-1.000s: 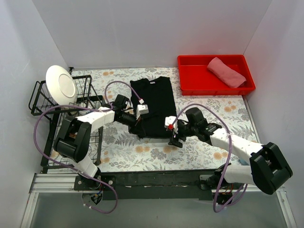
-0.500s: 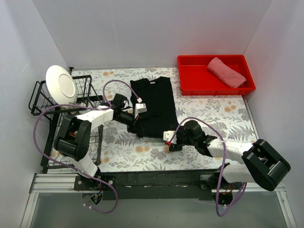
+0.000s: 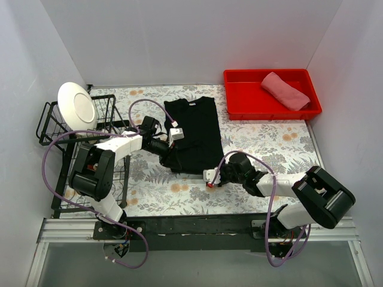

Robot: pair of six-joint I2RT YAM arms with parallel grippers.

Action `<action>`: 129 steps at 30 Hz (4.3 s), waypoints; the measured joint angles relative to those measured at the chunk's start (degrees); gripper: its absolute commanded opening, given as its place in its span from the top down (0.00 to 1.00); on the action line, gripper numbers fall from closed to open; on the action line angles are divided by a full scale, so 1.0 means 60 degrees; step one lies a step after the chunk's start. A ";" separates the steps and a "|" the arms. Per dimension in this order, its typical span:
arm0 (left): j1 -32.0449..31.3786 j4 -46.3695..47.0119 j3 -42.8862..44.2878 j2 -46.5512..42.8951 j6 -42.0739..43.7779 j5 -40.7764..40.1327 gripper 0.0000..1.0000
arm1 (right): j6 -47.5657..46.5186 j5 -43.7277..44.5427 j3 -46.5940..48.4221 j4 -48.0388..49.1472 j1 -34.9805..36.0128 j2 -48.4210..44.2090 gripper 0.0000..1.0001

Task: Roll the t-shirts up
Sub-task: Roll the T-shirt to the center of the board.

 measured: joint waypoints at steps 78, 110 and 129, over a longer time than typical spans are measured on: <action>-0.2408 -0.1526 -0.1891 -0.3563 0.1825 -0.2787 0.96 | -0.1027 -0.4819 0.7012 -1.3475 -0.0951 0.1876 0.99; -0.0291 -0.2911 -0.0135 0.0535 0.2361 -0.2342 0.57 | -0.2517 -0.6364 1.1358 -1.7067 -0.2229 0.8127 0.99; -0.3016 0.0182 -0.2674 -0.5453 0.2047 -0.5246 0.30 | -0.0871 -0.6295 1.3424 -1.8648 -0.2335 0.9956 0.99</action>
